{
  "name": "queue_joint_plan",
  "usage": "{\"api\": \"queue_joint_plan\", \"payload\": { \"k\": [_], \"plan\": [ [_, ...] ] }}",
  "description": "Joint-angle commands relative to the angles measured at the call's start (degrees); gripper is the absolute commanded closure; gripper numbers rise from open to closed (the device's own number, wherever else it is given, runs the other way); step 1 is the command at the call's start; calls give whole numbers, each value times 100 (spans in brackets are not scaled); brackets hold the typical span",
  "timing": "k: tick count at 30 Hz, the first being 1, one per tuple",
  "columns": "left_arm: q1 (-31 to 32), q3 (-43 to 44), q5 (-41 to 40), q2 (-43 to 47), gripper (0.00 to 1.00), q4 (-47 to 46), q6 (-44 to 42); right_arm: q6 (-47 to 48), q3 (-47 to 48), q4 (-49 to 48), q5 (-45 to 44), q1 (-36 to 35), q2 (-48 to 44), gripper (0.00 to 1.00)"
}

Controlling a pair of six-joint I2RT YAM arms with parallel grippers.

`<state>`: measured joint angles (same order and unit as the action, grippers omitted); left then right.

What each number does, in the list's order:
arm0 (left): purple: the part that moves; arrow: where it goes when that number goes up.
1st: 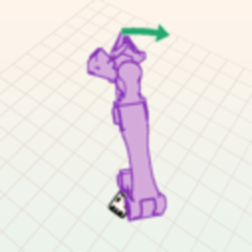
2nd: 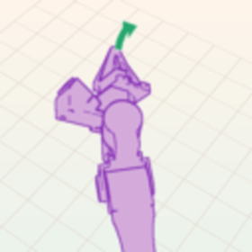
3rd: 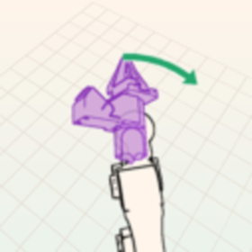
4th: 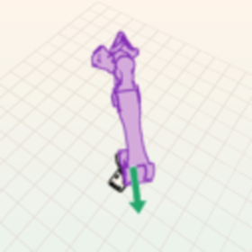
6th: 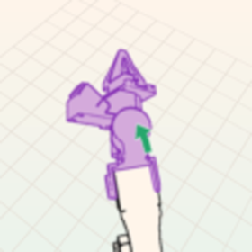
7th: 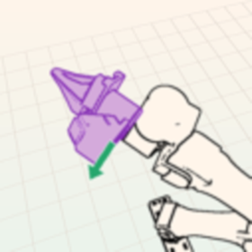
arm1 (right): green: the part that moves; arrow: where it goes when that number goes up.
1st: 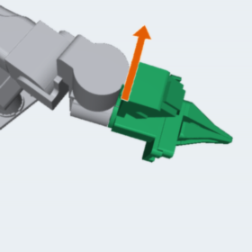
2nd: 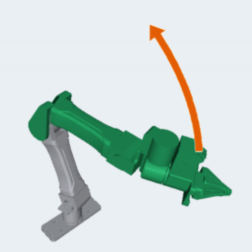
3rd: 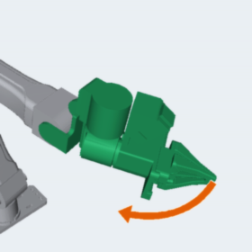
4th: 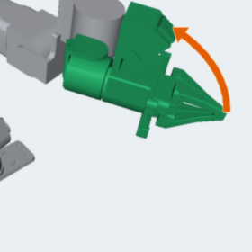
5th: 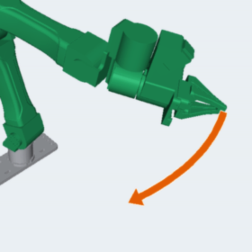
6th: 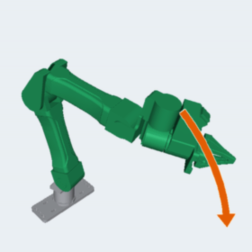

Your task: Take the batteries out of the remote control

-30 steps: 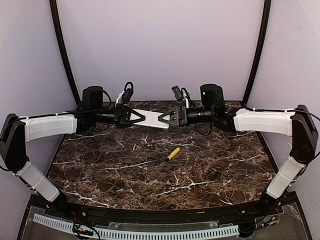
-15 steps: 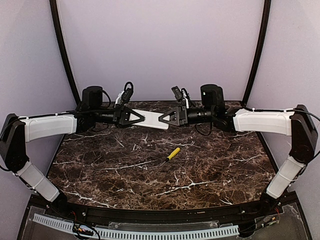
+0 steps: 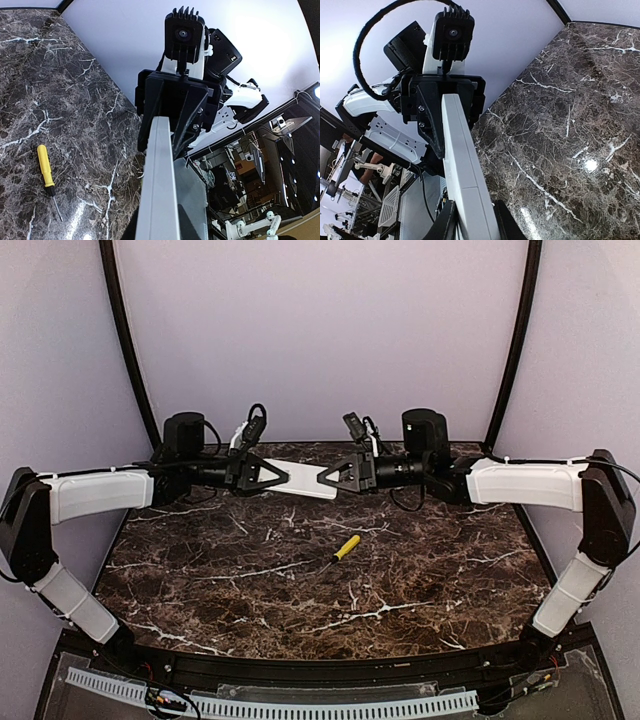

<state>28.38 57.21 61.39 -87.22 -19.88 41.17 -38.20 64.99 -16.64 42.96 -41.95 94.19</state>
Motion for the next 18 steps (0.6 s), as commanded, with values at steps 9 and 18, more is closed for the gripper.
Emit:
{"api": "queue_joint_plan", "payload": {
  "k": [9, 18],
  "plan": [
    [54, -190, 214, -30, 100, -944, 810, 27, -203, -888, 728, -181, 5, 100],
    [53, -241, 431, -57, 100, -1456, 1129, -388, -449, -1987, 1793, -181, 26, 100]
  ]
}}
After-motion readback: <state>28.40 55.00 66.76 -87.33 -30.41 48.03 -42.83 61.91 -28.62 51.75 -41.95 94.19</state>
